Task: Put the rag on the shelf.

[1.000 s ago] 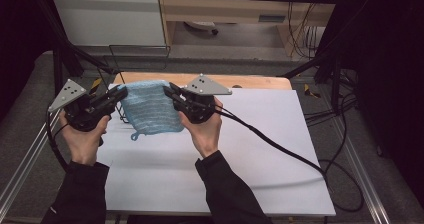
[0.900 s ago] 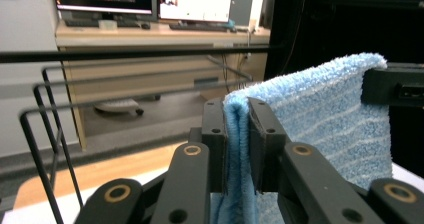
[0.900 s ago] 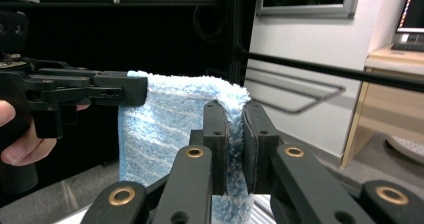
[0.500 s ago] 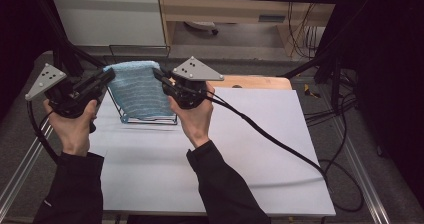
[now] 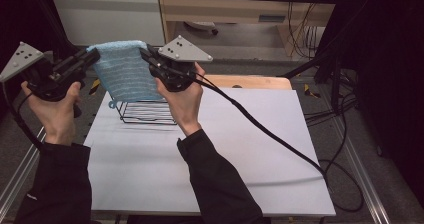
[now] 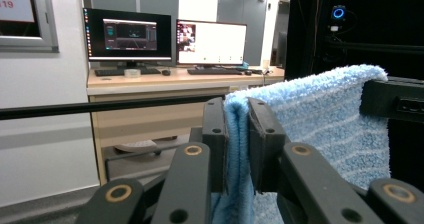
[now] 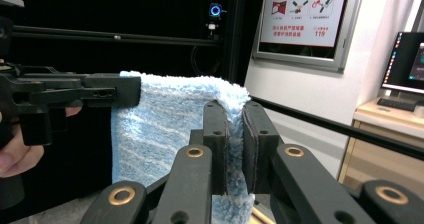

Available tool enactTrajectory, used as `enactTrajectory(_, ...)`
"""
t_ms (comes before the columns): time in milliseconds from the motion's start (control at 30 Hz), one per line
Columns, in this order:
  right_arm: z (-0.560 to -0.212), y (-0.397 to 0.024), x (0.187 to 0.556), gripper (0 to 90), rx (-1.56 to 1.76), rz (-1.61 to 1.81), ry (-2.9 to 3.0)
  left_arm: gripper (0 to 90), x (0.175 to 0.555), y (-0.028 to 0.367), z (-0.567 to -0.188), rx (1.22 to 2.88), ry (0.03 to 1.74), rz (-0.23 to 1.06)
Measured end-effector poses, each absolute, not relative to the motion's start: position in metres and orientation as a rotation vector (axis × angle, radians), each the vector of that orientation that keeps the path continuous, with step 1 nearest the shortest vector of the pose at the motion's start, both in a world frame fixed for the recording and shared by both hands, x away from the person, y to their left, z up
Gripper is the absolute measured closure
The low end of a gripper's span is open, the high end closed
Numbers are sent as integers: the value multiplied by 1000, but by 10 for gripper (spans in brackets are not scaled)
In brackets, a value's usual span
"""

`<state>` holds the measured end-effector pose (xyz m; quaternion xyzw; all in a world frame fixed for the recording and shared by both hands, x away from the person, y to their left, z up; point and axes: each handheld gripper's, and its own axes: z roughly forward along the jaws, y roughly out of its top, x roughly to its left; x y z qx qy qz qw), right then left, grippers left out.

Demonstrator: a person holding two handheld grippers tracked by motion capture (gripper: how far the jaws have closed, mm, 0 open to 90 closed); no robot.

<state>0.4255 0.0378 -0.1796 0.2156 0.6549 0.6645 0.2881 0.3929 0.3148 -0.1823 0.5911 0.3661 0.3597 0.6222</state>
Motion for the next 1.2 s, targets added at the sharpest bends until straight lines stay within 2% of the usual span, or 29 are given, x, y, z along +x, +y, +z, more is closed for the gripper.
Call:
enactTrajectory(567, -143, 57, 449, 829, 568, 1796, 1688, 796, 421, 324, -138, 1337, 841, 891)
enactTrajectory(1200, -144, 58, 495, 828, 632, 1782, 1683, 796, 479, 319, -124, 1386, 882, 879)
